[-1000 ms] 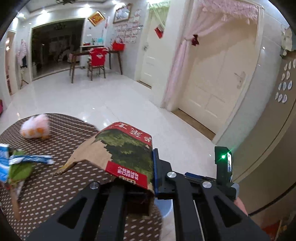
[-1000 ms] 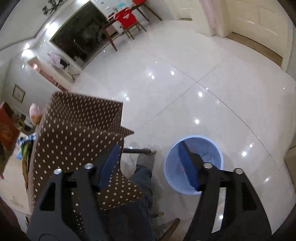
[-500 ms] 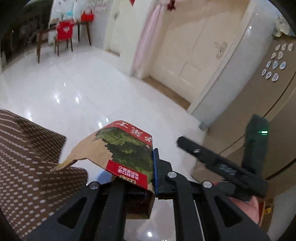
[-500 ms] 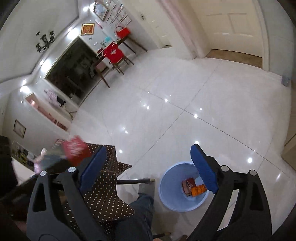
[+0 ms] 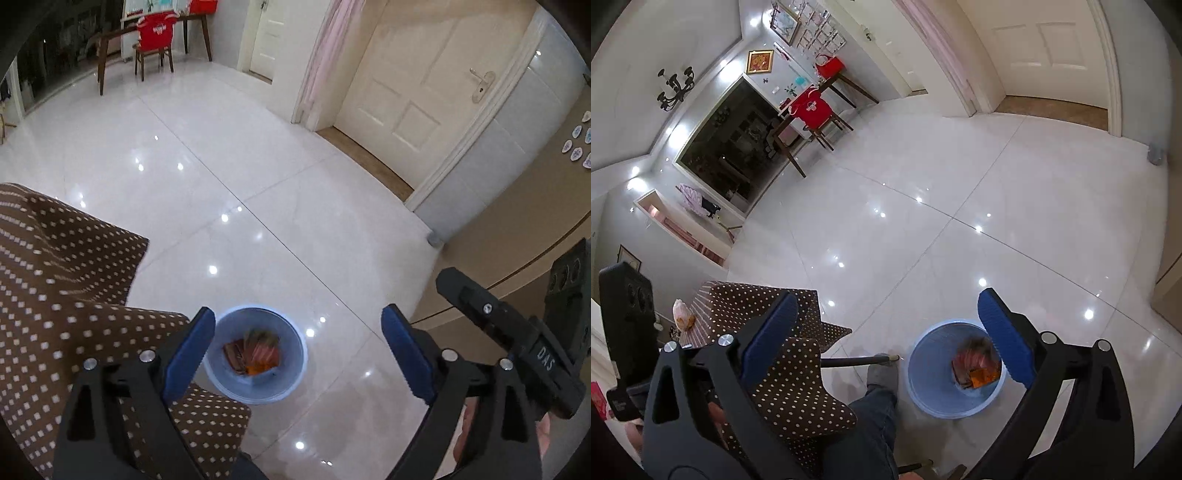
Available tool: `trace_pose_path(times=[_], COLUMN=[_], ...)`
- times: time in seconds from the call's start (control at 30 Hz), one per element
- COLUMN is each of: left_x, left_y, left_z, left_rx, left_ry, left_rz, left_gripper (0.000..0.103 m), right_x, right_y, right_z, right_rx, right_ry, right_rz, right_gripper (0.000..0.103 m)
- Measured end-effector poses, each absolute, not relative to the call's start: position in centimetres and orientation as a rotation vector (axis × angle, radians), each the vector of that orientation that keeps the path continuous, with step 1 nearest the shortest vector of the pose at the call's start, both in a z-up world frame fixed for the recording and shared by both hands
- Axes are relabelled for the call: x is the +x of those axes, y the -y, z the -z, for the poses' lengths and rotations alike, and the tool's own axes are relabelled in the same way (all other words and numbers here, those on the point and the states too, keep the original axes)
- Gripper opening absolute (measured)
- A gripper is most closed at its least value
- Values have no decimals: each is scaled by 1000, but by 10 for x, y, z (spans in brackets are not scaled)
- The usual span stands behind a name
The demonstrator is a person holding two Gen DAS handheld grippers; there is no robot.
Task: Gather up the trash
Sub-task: 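Move both empty tools back over the remaining trash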
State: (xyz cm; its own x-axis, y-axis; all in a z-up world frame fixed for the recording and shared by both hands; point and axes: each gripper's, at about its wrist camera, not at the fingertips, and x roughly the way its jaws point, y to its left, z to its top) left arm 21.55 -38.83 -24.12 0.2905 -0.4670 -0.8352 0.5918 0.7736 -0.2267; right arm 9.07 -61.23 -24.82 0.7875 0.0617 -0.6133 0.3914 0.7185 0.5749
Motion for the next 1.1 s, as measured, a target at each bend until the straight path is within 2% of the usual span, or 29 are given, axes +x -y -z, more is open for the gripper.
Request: trace_pose_path(times=[0.47, 0.7, 1.1], left_x=[184, 169, 150], left_y=[328, 286, 202], left_z=[175, 142, 113], left_rx=[101, 107, 56], left_ry=[-869, -747, -651], left_rz=[628, 580, 486], left_gripper=[94, 94, 94], right_x=[86, 95, 125], right_y=[567, 516, 431], right_z=[195, 154, 124], right_rx=[637, 483, 356], right_ry=[-585, -530, -568], right_rz=[206, 175, 20], right_gripper=[97, 97, 97])
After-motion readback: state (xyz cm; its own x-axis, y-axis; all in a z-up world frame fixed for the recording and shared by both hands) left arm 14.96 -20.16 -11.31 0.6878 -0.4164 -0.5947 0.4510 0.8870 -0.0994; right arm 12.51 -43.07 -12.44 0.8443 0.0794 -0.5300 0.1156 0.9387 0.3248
